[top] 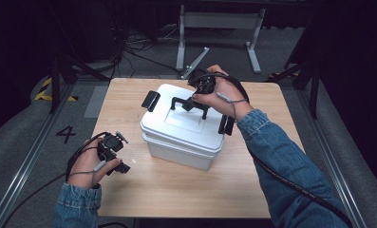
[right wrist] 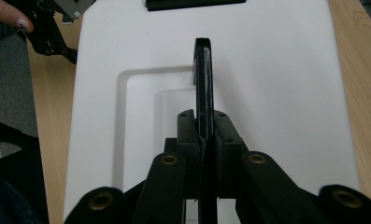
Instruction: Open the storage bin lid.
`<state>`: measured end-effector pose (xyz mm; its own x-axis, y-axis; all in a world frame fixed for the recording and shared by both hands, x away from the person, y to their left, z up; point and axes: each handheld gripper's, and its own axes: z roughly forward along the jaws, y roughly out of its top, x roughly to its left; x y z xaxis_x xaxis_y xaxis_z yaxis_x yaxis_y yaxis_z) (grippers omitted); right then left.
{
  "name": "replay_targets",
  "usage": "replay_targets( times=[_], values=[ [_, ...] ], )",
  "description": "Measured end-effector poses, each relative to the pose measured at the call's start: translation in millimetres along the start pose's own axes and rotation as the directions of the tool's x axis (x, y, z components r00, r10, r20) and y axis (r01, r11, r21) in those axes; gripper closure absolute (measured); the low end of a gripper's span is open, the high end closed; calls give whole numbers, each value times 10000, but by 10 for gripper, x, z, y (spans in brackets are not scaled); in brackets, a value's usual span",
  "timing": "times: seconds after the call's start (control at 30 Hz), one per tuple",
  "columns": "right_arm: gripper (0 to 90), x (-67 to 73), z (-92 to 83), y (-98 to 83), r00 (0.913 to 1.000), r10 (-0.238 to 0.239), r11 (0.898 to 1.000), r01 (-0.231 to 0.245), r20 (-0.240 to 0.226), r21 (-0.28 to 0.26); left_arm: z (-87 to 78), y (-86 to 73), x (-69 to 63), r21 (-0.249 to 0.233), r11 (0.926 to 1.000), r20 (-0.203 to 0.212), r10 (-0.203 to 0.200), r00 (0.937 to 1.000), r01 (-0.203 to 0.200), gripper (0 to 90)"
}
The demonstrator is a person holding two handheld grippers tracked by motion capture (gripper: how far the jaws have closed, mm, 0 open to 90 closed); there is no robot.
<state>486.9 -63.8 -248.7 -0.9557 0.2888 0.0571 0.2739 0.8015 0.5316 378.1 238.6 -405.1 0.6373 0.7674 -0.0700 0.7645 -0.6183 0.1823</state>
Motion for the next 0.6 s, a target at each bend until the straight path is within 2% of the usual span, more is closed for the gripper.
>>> replay_targets(
  times=[0.1, 0.2, 0.43, 0.6],
  values=[
    [847, 2, -47, -6, 10000, 25, 10000, -24, 36, -48, 9, -3, 0, 45, 10000, 87, -21, 10000, 20, 236],
    [847, -3, -96, -14, 10000, 36, 9999, -36, 38, -127, 12, -2, 2, 49, 10000, -15, 55, 10000, -55, 236],
    [847, -10, -143, -43, 9999, 37, 10000, -37, 95, -38, 21, 0, 3, 94, 9999, 47, 36, 10000, -36, 235],
    [846, -43, -241, -145, 9998, 159, 9998, -157, 136, -97, 29, -9, 13, 174, 9998, 111, -11, 9999, 9, 225]
  ],
)
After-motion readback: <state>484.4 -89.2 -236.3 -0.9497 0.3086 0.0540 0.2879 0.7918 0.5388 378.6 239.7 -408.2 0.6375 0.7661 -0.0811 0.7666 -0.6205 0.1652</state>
